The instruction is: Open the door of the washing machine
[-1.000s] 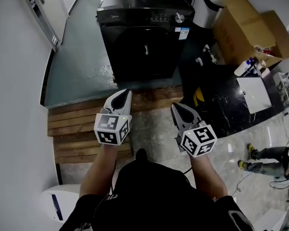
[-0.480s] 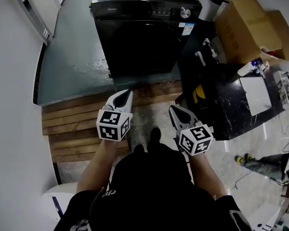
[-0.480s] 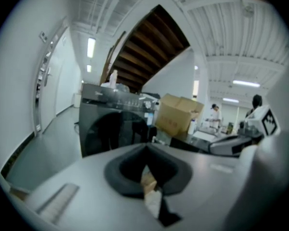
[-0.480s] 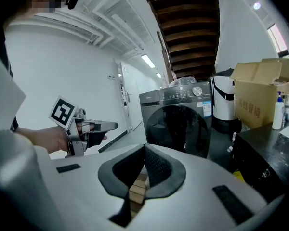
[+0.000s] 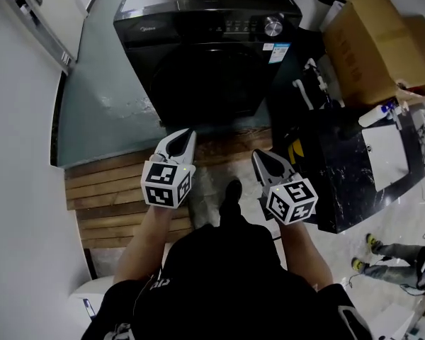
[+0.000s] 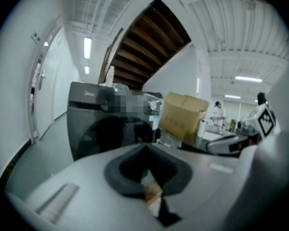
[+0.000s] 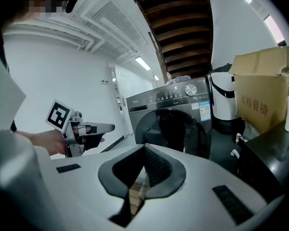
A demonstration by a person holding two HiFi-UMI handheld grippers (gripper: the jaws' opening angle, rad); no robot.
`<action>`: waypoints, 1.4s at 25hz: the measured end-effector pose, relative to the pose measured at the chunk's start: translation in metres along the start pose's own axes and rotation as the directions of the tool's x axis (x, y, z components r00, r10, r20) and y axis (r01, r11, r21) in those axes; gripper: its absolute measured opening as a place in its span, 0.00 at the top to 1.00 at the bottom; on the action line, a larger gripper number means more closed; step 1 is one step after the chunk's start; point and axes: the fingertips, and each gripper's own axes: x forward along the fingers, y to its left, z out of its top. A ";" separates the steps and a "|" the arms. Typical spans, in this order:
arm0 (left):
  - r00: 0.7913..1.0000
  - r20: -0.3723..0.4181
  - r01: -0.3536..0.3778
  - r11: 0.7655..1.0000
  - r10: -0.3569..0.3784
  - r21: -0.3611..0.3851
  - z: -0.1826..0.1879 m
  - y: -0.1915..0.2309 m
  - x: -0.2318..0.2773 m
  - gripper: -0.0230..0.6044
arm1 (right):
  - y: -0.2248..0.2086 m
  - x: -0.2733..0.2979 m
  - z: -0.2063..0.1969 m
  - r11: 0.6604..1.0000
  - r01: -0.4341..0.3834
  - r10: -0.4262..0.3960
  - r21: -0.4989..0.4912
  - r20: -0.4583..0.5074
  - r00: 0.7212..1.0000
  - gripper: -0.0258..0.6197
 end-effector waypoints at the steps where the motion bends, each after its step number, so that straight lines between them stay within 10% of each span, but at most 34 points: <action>1: 1.000 0.001 -0.005 1.000 0.005 0.002 0.006 0.003 0.012 0.95 | -0.009 0.008 0.007 1.000 -0.009 0.009 -0.002 0.002 1.000 0.97; 23: 0.999 0.038 -0.032 0.999 0.031 0.032 0.099 0.021 0.173 0.95 | -0.127 0.131 0.087 0.988 -0.146 0.144 -0.044 -0.034 0.989 0.97; 35: 0.998 0.063 0.030 0.999 -0.031 0.016 0.111 0.070 0.189 0.95 | -0.126 0.186 0.099 0.994 -0.052 0.041 -0.099 -0.104 0.994 0.91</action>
